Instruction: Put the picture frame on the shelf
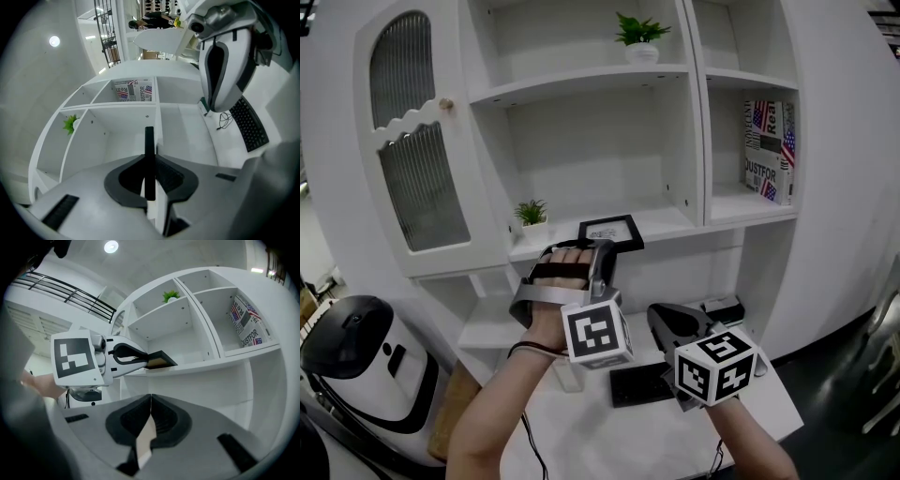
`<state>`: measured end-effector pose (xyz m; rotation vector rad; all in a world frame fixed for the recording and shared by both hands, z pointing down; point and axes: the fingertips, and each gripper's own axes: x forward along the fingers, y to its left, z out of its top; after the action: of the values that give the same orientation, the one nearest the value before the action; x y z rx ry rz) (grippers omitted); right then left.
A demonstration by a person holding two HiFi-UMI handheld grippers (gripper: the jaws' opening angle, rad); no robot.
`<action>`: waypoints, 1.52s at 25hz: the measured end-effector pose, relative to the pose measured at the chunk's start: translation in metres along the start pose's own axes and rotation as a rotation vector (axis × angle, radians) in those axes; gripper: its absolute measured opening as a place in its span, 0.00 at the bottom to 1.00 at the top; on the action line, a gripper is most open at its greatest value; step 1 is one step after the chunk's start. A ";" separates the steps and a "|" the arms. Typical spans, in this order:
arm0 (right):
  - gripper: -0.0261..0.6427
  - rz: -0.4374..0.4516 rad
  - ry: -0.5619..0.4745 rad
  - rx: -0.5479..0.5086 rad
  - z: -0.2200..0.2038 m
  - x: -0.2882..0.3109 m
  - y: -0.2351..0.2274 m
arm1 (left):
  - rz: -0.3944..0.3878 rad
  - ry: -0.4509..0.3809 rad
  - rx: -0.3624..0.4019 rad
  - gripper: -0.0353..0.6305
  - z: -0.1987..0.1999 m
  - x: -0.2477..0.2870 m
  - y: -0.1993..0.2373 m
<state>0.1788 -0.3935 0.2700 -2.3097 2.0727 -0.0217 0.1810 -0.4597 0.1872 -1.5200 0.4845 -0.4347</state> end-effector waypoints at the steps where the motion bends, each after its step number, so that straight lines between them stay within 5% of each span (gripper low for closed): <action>1: 0.04 -0.001 0.001 0.001 -0.001 0.000 -0.001 | -0.004 0.000 -0.002 0.14 0.000 0.002 -0.002; 38: 0.04 0.013 0.022 0.018 -0.011 0.023 -0.029 | -0.021 0.001 -0.007 0.14 -0.003 0.059 -0.013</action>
<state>0.2093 -0.4131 0.2818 -2.2962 2.0884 -0.0662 0.2288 -0.4947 0.1983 -1.5329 0.4724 -0.4505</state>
